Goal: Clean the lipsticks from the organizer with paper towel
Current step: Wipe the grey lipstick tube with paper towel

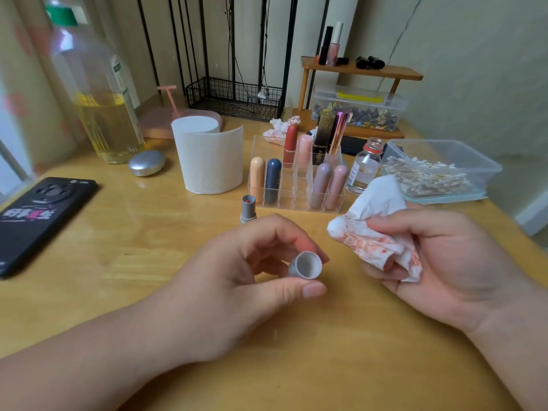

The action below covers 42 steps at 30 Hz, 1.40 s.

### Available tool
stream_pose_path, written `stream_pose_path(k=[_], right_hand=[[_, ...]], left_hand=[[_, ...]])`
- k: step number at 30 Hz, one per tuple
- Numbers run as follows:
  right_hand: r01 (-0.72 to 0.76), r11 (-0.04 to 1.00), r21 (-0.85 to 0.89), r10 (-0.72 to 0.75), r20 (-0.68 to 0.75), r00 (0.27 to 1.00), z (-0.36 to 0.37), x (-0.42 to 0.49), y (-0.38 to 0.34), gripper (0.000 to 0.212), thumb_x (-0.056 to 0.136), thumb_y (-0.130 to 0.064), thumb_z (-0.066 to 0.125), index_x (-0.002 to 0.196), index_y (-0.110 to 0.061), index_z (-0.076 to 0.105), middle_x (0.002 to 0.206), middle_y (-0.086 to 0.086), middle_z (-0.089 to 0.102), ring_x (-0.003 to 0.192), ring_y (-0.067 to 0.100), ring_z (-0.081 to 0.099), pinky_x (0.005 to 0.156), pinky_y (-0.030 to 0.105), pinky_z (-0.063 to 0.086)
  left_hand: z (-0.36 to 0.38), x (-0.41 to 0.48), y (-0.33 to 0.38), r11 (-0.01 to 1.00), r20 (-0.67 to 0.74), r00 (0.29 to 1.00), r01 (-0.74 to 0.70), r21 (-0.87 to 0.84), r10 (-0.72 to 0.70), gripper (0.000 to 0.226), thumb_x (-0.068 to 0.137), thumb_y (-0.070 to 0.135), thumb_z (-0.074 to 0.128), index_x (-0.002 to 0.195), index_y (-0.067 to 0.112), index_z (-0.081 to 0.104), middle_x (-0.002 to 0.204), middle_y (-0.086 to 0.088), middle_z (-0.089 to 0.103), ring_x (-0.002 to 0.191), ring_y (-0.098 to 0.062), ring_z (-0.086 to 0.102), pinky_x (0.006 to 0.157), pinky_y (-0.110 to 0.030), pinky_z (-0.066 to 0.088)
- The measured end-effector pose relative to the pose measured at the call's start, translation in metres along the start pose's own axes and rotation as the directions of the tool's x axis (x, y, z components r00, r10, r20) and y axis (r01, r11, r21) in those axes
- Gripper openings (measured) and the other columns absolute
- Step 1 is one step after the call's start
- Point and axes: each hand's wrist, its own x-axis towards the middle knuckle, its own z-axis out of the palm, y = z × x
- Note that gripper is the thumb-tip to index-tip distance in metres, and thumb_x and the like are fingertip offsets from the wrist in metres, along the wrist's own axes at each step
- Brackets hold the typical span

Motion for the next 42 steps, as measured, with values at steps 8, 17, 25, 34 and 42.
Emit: stream_pose_path(k=[8, 17, 25, 34, 42], right_hand=[[0.070, 0.997, -0.037, -0.073, -0.073, 0.995, 0.002, 0.000, 0.001, 0.025, 0.075, 0.009, 0.050, 0.075, -0.005, 0.070, 0.078, 0.013, 0.067, 0.059, 0.018, 0.068, 0.037, 0.022, 0.043], [0.111, 0.978, -0.179, -0.132, -0.108, 0.985, 0.001, 0.003, 0.009, 0.026, 0.069, 0.003, 0.058, 0.093, 0.000, 0.069, 0.087, 0.021, 0.072, 0.077, 0.028, 0.072, 0.057, 0.029, 0.055], [0.121, 0.977, -0.173, -0.139, -0.095, 0.986, 0.002, 0.003, 0.012, 0.030, 0.070, 0.003, 0.058, 0.098, 0.001, 0.068, 0.086, 0.020, 0.071, 0.077, 0.028, 0.071, 0.056, 0.027, 0.056], [0.141, 0.976, -0.166, -0.163, -0.129, 0.978, -0.002, 0.004, 0.011, 0.027, 0.069, 0.002, 0.059, 0.094, 0.001, 0.070, 0.093, 0.025, 0.072, 0.085, 0.033, 0.072, 0.063, 0.032, 0.056], [0.231, 0.971, -0.063, -0.238, -0.124, 0.963, -0.003, 0.003, 0.012, 0.041, 0.067, 0.006, 0.057, 0.108, 0.008, 0.063, 0.105, 0.027, 0.071, 0.100, 0.036, 0.071, 0.079, 0.036, 0.059]], left_hand=[[-0.003, 0.001, 0.001, 0.975, -0.043, 0.999, -0.023, 0.222, 0.034, 0.027, 0.073, 0.039, 0.082, 0.096, 0.027, 0.076, 0.087, 0.007, 0.068, 0.075, -0.014, 0.062, 0.070, -0.025, 0.050], [-0.001, -0.002, 0.000, 0.646, -0.002, 0.982, 0.124, 0.753, -0.187, 0.018, 0.084, 0.044, 0.066, 0.099, 0.036, 0.060, 0.091, 0.019, 0.057, 0.087, 0.000, 0.051, 0.077, -0.019, 0.046], [0.001, -0.001, 0.001, 0.619, -0.021, 0.980, 0.142, 0.773, -0.198, 0.027, 0.084, 0.055, 0.064, 0.104, 0.039, 0.056, 0.091, 0.017, 0.057, 0.086, -0.005, 0.052, 0.077, -0.024, 0.047], [-0.023, 0.005, 0.022, 0.810, -0.131, 0.977, 0.211, 0.547, -0.166, 0.040, 0.070, 0.065, 0.076, 0.082, 0.028, 0.065, 0.058, 0.013, 0.053, 0.050, 0.000, 0.046, 0.048, -0.013, 0.036], [-0.071, 0.026, -0.005, 0.898, -0.515, 0.848, 0.317, 0.304, -0.126, 0.037, 0.057, 0.035, 0.063, 0.093, 0.027, 0.064, 0.087, 0.008, 0.066, 0.073, -0.017, 0.058, 0.071, -0.032, 0.048]])
